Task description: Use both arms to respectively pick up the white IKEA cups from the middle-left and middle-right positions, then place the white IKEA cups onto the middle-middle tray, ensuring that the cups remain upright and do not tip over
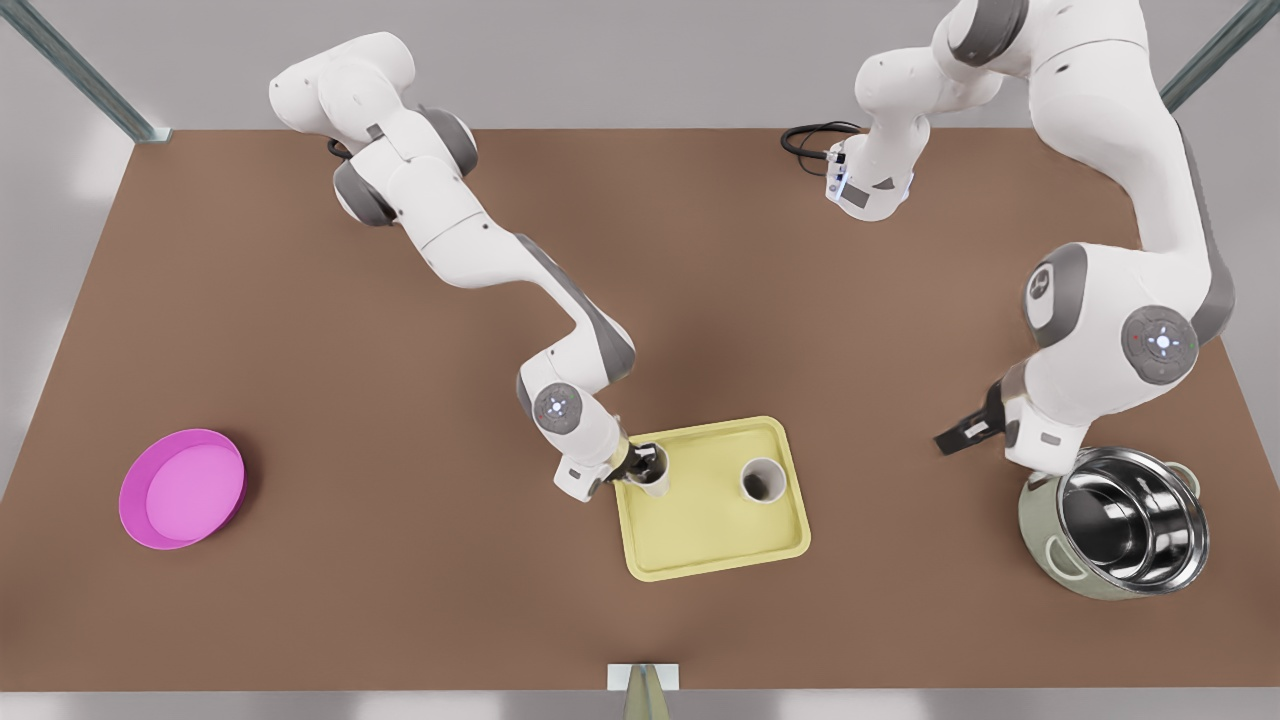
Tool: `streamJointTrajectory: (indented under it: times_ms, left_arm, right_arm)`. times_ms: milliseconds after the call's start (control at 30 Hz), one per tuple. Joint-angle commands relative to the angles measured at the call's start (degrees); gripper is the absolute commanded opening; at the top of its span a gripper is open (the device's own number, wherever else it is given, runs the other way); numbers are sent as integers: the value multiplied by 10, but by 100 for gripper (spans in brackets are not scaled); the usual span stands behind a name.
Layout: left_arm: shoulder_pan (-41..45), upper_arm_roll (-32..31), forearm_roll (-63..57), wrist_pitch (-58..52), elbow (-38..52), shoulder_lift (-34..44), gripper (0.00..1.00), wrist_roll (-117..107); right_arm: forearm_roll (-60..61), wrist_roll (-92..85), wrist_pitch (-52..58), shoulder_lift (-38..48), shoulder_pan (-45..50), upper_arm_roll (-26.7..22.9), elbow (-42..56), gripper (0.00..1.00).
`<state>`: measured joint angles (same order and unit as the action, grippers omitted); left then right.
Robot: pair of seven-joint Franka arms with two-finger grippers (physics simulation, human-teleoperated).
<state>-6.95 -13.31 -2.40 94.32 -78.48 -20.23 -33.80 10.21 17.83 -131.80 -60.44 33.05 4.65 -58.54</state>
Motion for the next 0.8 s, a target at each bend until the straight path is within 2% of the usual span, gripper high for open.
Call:
streamJointTrajectory:
  times_ms: [0, 33, 233, 400, 433, 467, 500, 567, 633, 667, 733, 767]
  left_arm:
    - [-9, 5, -10, -194, 1, 34, 100, 203]
    - [1, 19, -7, -190, -16, 70, 100, 242]
    - [18, 20, -3, -223, -6, 70, 100, 243]
    - [18, 20, -3, -223, -6, 70, 100, 242]
    - [18, 20, -4, -223, -6, 69, 100, 242]
    - [18, 20, -4, -223, -6, 69, 100, 242]
    - [18, 20, -4, -223, -6, 69, 100, 242]
    - [18, 20, -4, -223, -6, 69, 100, 241]
    - [18, 20, -3, -223, -7, 69, 100, 240]
    - [18, 20, -3, -223, -7, 69, 100, 240]
    - [18, 17, -3, -223, -6, 64, 100, 238]
    - [18, 16, 2, -223, -6, 57, 100, 237]
  right_arm:
    - [-4, 90, -3, 1, 0, 0, 0, 100]
    - [-4, 91, -3, 1, 0, 0, 0, 100]
    - [-5, 90, -3, 6, -2, -1, 6, 100]
    - [2, 92, 24, 44, -6, 0, 0, 100]
    - [2, 91, 54, 66, -16, 0, -7, 100]
    - [0, 85, 94, 118, -42, -1, -58, 100]
    - [-2, 33, 176, 143, -92, -1, -82, 100]
    - [-8, -112, 292, 125, -181, -8, -81, 100]
    - [-138, -176, 343, 114, -256, -31, -79, 100]
    - [-146, -182, 382, 124, -279, -33, -76, 100]
    - [-165, -182, 478, 230, -276, -61, -78, 100]
    - [-168, -181, 487, 285, -281, -62, -90, 100]
